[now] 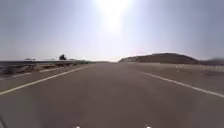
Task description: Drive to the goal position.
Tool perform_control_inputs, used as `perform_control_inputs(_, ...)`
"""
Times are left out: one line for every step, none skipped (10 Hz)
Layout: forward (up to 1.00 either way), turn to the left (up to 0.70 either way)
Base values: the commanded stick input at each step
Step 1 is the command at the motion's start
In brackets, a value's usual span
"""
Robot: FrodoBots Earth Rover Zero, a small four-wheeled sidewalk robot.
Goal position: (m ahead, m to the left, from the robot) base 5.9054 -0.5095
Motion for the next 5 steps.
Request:
perform_control_inputs(0.70, 0.00)
perform_control_inputs(0.70, 0.00)
perform_control_inputs(0.70, 0.00)
perform_control_inputs(0.70, 0.00)
perform_control_inputs(0.70, 0.00)
